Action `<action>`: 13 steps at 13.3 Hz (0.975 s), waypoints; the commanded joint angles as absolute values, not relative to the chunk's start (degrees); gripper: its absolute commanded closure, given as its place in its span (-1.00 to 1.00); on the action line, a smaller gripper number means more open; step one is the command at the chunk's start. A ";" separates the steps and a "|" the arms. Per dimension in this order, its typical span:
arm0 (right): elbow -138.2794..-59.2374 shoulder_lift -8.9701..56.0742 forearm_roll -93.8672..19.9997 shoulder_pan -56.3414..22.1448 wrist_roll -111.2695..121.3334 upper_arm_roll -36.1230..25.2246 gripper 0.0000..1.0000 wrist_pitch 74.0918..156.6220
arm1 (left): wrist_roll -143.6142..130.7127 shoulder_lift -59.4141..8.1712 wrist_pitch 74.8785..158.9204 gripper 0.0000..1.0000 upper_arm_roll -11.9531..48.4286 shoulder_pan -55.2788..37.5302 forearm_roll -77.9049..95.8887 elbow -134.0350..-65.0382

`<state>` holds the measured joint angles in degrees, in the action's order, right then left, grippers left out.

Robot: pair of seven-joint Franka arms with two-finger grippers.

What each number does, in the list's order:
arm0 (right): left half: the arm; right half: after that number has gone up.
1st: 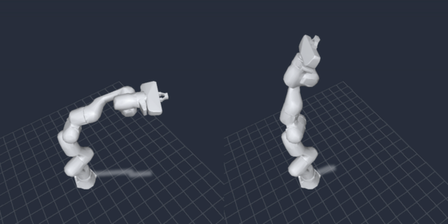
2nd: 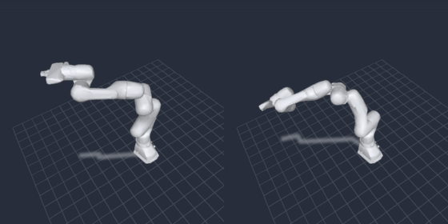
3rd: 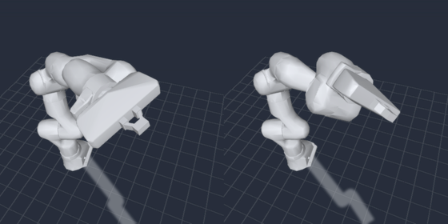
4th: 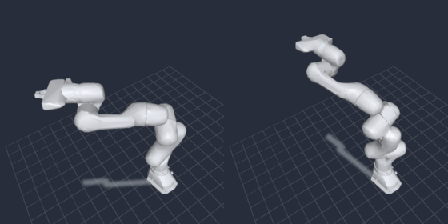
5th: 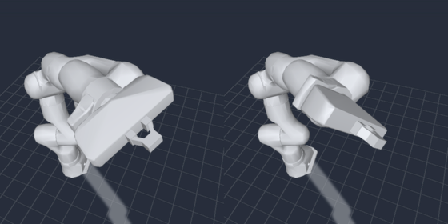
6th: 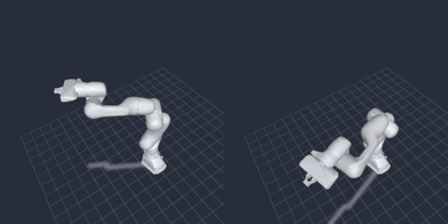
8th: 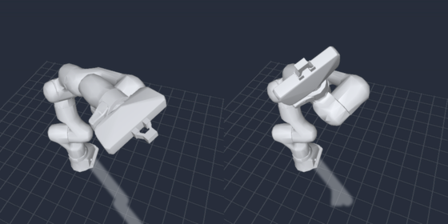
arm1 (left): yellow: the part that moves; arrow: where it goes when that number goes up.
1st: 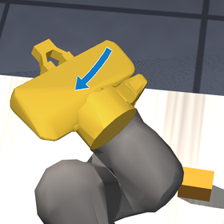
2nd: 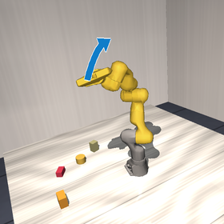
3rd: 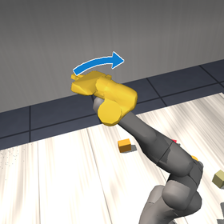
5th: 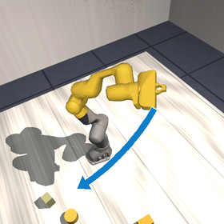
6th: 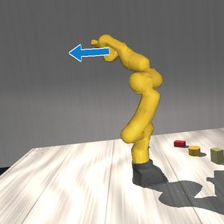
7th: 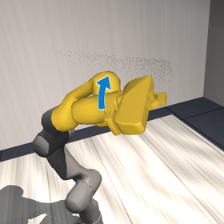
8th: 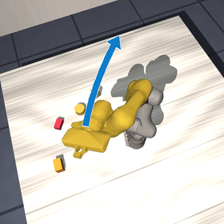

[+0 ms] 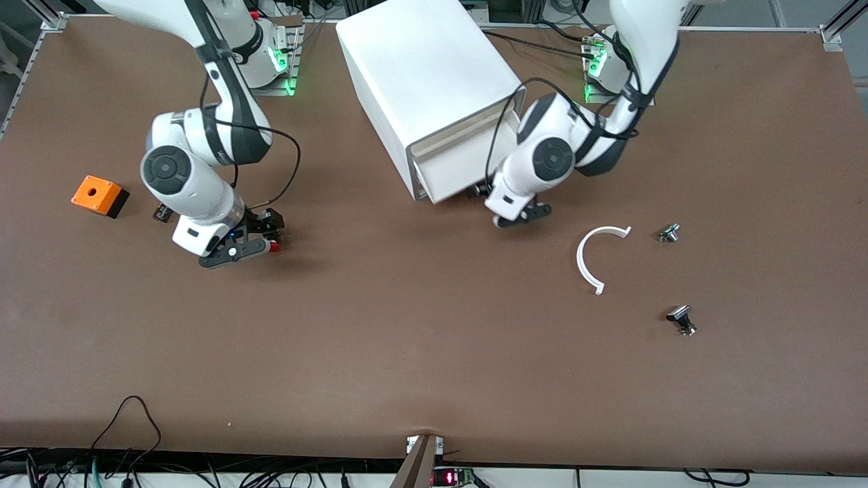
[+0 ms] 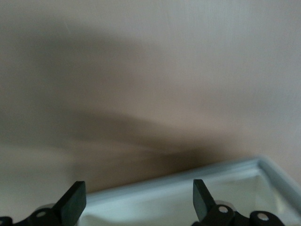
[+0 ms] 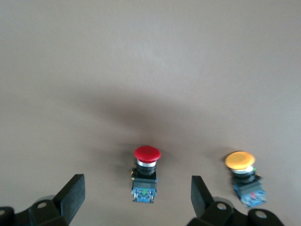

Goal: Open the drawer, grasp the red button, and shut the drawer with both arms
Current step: 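Place the red button beside the yellow button with the right gripper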

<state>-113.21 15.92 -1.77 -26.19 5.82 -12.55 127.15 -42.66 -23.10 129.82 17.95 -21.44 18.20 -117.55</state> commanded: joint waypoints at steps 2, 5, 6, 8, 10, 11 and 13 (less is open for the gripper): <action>-103.03 15.64 -5.78 -24.53 3.61 -11.60 -1.00 115.16 | -42.63 -20.83 129.03 -1.00 21.79 -21.27 19.69 -120.59; -99.59 15.30 -7.65 -22.24 2.11 -11.43 -1.00 113.47 | -41.75 -20.83 127.02 -1.00 21.88 -21.27 19.60 -120.93; -99.41 14.86 -7.04 -21.37 2.11 -11.34 -1.00 113.47 | -41.75 -20.83 125.35 -1.00 23.02 -21.27 19.60 -120.94; -99.23 13.37 -4.85 -19.00 2.20 -11.34 -1.00 113.47 | -41.66 -20.74 124.54 -1.00 24.26 -21.18 19.60 -120.94; -99.32 11.18 -3.86 -14.88 2.29 -10.38 -1.00 113.38 | -41.49 -20.83 125.32 -1.00 23.73 -20.31 18.90 -120.59; -99.40 10.03 -3.52 -13.64 2.29 -9.41 -1.00 112.94 | -41.40 -20.48 126.38 -1.00 22.86 -18.48 18.90 -119.80; -99.32 7.57 -3.16 -12.14 2.11 -8.97 -1.00 109.88 | -41.48 -18.90 128.66 -1.00 18.57 -13.73 18.90 -117.35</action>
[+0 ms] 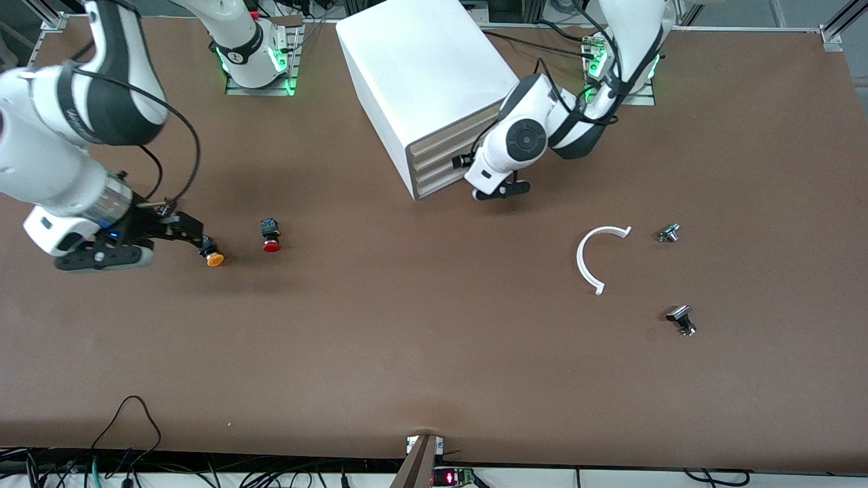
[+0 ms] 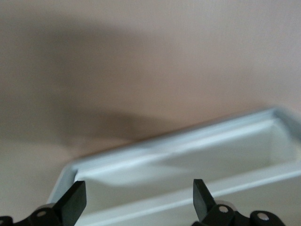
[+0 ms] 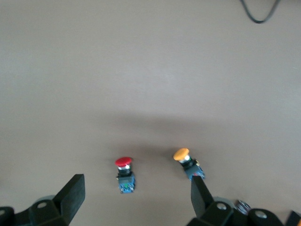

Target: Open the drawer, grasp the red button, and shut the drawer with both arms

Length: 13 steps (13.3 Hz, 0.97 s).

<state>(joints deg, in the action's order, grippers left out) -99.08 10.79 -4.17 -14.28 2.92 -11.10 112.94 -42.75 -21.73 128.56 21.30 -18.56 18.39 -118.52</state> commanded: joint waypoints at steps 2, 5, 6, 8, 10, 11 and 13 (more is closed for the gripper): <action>-98.62 5.46 -2.90 -12.04 2.11 -9.84 -1.00 104.97 | -41.48 -16.36 131.99 -1.00 15.39 -10.47 18.90 -116.19; -88.97 7.11 -2.72 -11.95 2.02 -12.13 -1.00 92.84 | -38.52 -9.70 132.98 -1.00 15.12 -5.12 17.07 -116.10; -87.90 7.29 -2.38 -12.04 1.93 -12.22 -1.00 91.59 | -34.06 -6.62 131.41 -1.00 15.12 -1.79 12.00 -116.19; -87.89 7.38 -0.62 -11.95 1.85 -12.22 -1.00 91.85 | -23.87 -0.56 124.83 -1.00 14.94 2.36 6.17 -116.02; -88.24 7.30 -0.26 -11.17 1.85 -12.39 -1.00 91.84 | -19.08 4.99 118.33 -1.00 11.45 3.08 5.98 -114.71; -88.07 7.29 -0.18 -10.99 1.85 -12.48 -1.00 92.11 | -18.99 5.97 114.99 -1.00 9.60 2.99 5.80 -112.96; -88.41 7.12 -0.09 -10.90 1.67 -12.57 -1.00 91.94 | -18.90 7.29 108.49 -1.00 9.14 3.08 -0.92 -109.35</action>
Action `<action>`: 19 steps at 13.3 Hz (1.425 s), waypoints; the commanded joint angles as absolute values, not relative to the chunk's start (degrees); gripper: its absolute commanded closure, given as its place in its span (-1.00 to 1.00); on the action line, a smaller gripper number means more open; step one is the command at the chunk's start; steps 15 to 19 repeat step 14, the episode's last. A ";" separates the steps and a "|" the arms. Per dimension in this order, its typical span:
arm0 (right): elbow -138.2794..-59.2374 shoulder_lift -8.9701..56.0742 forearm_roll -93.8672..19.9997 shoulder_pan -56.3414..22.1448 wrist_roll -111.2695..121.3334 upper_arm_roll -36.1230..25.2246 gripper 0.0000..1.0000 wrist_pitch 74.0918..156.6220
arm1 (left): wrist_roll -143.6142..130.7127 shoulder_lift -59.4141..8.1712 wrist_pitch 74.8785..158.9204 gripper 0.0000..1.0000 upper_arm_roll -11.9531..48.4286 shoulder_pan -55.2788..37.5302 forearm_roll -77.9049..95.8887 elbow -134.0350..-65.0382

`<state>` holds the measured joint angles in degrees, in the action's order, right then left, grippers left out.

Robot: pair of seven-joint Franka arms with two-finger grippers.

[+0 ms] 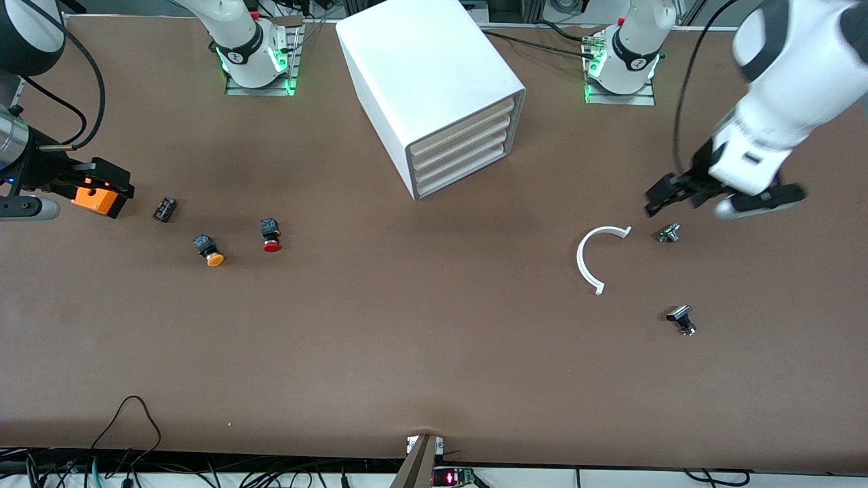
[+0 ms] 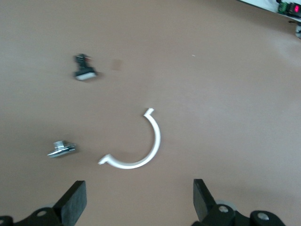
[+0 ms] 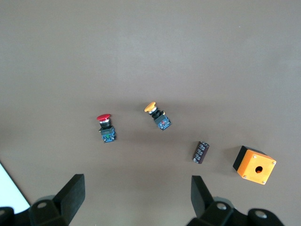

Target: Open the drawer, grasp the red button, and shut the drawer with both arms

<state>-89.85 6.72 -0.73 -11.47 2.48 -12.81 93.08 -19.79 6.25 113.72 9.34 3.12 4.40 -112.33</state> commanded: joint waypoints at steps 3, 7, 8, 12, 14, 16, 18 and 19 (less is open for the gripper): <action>-88.33 6.86 1.84 -10.81 2.45 -12.66 -1.00 91.85 | -13.22 8.79 101.72 -1.00 8.62 3.08 -5.36 -105.57; -87.98 5.89 1.32 -10.81 2.45 -15.29 -1.00 92.46 | -8.61 6.69 99.15 -1.00 6.16 3.42 -2.56 -103.28; -88.24 5.98 1.41 -10.81 2.55 -15.38 -1.00 92.55 | -8.53 6.59 98.10 -1.00 6.15 3.43 -2.46 -102.84; -88.33 6.24 1.50 -11.25 2.46 -15.12 -1.00 92.46 | -8.53 6.24 97.82 -1.00 6.50 3.51 -1.24 -102.13; -88.33 6.50 1.23 -11.25 1.59 -15.12 -1.00 92.46 | -8.35 5.89 97.91 -1.00 6.07 3.60 -0.09 -102.13; -88.33 6.50 1.23 -11.25 1.59 -15.12 -1.00 92.46 | -8.35 5.89 97.91 -1.00 6.07 3.60 -0.09 -102.13; -88.33 6.50 1.23 -11.25 1.59 -15.12 -1.00 92.46 | -8.35 5.89 97.91 -1.00 6.07 3.60 -0.09 -102.13; -88.33 6.50 1.23 -11.25 1.59 -15.12 -1.00 92.46 | -8.35 5.89 97.91 -1.00 6.07 3.60 -0.09 -102.13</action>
